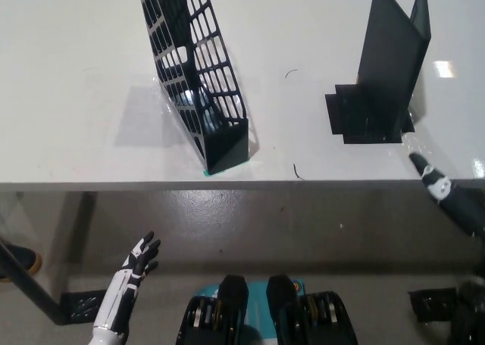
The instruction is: A notebook is kept standing on the table on the right hand side and a black shelf is kept on the left hand side and the robot uses its right hand to grab the notebook and places it in the shelf
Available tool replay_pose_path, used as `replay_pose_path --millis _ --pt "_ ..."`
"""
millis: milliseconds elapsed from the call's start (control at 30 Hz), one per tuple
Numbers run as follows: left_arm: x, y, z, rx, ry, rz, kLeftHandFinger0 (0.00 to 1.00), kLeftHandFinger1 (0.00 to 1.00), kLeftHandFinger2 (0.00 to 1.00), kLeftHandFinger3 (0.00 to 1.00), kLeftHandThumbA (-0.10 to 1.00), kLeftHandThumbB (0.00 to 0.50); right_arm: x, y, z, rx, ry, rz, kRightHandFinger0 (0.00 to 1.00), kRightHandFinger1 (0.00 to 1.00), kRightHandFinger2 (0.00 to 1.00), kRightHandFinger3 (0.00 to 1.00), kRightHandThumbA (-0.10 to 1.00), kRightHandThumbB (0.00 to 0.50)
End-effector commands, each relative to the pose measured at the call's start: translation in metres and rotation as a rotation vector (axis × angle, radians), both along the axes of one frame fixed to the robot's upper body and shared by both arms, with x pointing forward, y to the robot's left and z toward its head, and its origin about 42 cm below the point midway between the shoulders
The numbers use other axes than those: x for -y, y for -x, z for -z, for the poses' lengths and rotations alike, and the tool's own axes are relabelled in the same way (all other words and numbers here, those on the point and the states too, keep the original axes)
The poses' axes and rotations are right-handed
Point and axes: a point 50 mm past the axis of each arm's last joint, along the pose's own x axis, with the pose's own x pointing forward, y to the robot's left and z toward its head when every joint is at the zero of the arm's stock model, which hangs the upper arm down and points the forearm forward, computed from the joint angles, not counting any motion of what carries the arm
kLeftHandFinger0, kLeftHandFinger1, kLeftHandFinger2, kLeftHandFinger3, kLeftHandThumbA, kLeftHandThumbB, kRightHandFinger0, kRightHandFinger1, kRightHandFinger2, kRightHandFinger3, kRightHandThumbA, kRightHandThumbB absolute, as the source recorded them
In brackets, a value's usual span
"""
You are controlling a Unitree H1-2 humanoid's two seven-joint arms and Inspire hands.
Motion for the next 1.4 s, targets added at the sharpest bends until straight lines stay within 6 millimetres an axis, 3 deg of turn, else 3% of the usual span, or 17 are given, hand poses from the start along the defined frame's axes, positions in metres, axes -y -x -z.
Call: replay_pose_path --millis 0,200,300,500,600,700,900,1000,1067,1133,1167,1200,1233,1267,1300,1333,1367 --pt "0.001 -0.004 -0.009 0.049 -0.011 0.024 1.00 1.00 1.00 1.00 1.00 0.142 0.004 -0.021 -0.020 0.010 -0.025 0.053 1.00 1.00 1.00 1.00 1.00 0.316" --pt "-0.001 0.003 -0.004 0.024 -0.010 0.015 1.00 1.00 1.00 1.00 1.00 0.152 0.008 -0.064 -0.037 -0.020 -0.031 0.079 1.00 1.00 1.00 1.00 1.00 0.334" --pt "0.000 0.004 -0.004 0.022 -0.010 0.015 1.00 1.00 1.00 1.00 1.00 0.162 0.004 -0.089 -0.045 -0.031 -0.044 0.075 1.00 1.00 1.00 1.00 1.00 0.291" --pt "-0.001 0.004 -0.002 0.029 0.000 0.001 1.00 1.00 1.00 1.00 1.00 0.131 -0.007 -0.137 -0.048 -0.116 -0.079 0.041 1.00 1.00 1.00 1.00 1.00 0.268" --pt "-0.002 0.005 0.000 0.029 -0.015 -0.004 1.00 1.00 1.00 1.00 1.00 0.126 -0.009 -0.167 -0.042 -0.188 -0.100 0.064 1.00 1.00 1.00 1.00 1.00 0.313" --pt "-0.003 0.005 -0.001 0.033 -0.024 -0.004 1.00 1.00 1.00 1.00 1.00 0.132 -0.014 -0.191 -0.038 -0.247 -0.108 0.065 1.00 1.00 1.00 1.00 1.00 0.326" --pt "-0.003 0.002 -0.003 0.044 -0.004 -0.005 1.00 1.00 1.00 1.00 1.00 0.133 -0.028 -0.219 -0.022 -0.363 -0.113 0.044 1.00 1.00 1.00 1.00 1.00 0.387" --pt "-0.004 0.004 -0.002 0.035 -0.001 0.001 1.00 1.00 1.00 1.00 1.00 0.138 -0.032 -0.228 -0.008 -0.436 -0.090 0.066 1.00 1.00 1.00 1.00 1.00 0.360" --pt "-0.005 0.005 -0.002 0.039 -0.004 -0.001 1.00 1.00 1.00 1.00 1.00 0.144 -0.029 -0.235 0.006 -0.513 -0.077 0.083 1.00 1.00 1.00 1.00 1.00 0.377" --pt "-0.006 0.006 -0.002 0.045 -0.004 0.003 1.00 1.00 1.00 1.00 1.00 0.142 -0.020 -0.239 0.015 -0.591 -0.077 0.118 1.00 1.00 1.00 1.00 1.00 0.361" --pt "-0.006 0.005 -0.002 0.046 -0.001 0.001 1.00 1.00 1.00 1.00 1.00 0.144 -0.016 -0.241 0.016 -0.619 -0.166 0.107 1.00 1.00 1.00 1.00 1.00 0.414" --pt "-0.006 0.005 -0.002 0.047 -0.001 -0.001 1.00 1.00 1.00 1.00 1.00 0.145 -0.013 -0.242 0.016 -0.613 -0.222 0.102 1.00 1.00 1.00 1.00 1.00 0.373" --pt "-0.006 0.006 -0.001 0.045 0.009 0.000 1.00 1.00 1.00 1.00 1.00 0.140 -0.007 -0.244 0.015 -0.637 -0.368 0.121 1.00 1.00 1.00 1.00 0.80 0.354" --pt "-0.006 0.007 -0.001 0.044 0.015 0.001 1.00 1.00 1.00 1.00 1.00 0.138 -0.006 -0.245 0.014 -0.649 -0.420 0.128 1.00 1.00 1.00 1.00 0.70 0.330" --pt "-0.006 0.007 -0.002 0.037 0.008 0.000 1.00 1.00 1.00 1.00 1.00 0.138 -0.002 -0.247 0.010 -0.675 -0.498 0.189 0.18 0.12 0.15 0.19 0.13 0.051" --pt "-0.006 0.006 -0.002 0.043 0.004 0.001 1.00 1.00 1.00 1.00 1.00 0.138 0.002 -0.249 0.002 -0.654 -0.559 0.217 0.01 0.00 0.06 0.06 -0.09 0.176" --pt "-0.007 0.005 -0.001 0.047 0.003 -0.003 1.00 1.00 1.00 1.00 1.00 0.137 0.002 -0.250 -0.001 -0.638 -0.577 0.202 0.00 0.00 0.05 0.05 -0.10 0.133"
